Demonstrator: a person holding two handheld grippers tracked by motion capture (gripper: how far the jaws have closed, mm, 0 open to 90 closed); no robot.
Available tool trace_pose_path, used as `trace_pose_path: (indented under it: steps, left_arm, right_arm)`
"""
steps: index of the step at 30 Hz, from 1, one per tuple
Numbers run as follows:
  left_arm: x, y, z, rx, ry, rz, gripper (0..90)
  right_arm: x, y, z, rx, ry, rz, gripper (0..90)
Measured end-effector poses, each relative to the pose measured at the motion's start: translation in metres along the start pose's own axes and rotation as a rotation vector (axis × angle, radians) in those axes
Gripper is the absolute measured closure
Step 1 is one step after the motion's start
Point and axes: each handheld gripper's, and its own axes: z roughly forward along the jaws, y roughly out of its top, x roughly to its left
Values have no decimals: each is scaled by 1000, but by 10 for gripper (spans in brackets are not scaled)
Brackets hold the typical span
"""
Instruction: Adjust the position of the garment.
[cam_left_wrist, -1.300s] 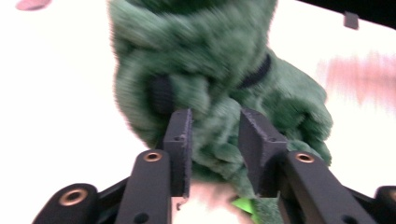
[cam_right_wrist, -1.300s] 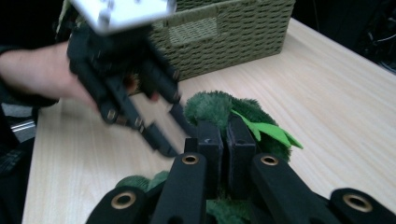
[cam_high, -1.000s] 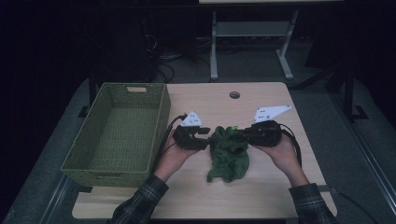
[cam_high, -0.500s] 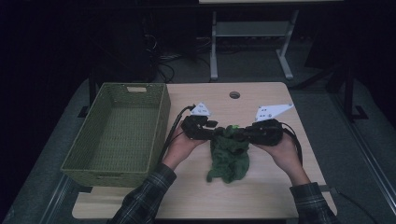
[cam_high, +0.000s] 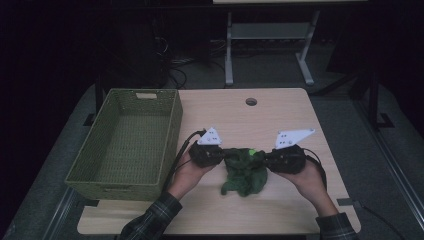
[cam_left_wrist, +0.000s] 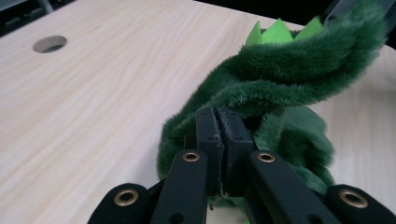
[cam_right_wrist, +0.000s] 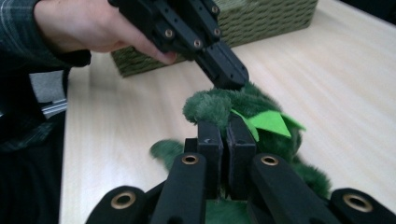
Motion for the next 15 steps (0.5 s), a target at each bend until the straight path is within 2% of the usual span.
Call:
trace_pose_path:
  steps: [6, 10, 11, 13, 15]
  left_arm:
    - [-10, -14, 5, 9, -31, -3, 887]
    - [-19, -23, 7, 39, -55, -7, 889]
    - [-21, -25, 7, 50, -56, 5, 888]
    - [-25, -27, 8, 62, -63, 24, 889]
    - [-26, -27, 9, 70, -62, 32, 892]
  right_arm:
    - [21, -24, 7, 22, 16, 16, 857]
    - [32, -38, 13, 55, 32, 31, 857]
    - [35, -41, 14, 66, 38, 35, 852]
    - [38, -48, 17, 82, 39, 37, 811]
    - [41, -52, 16, 86, 21, 35, 747]
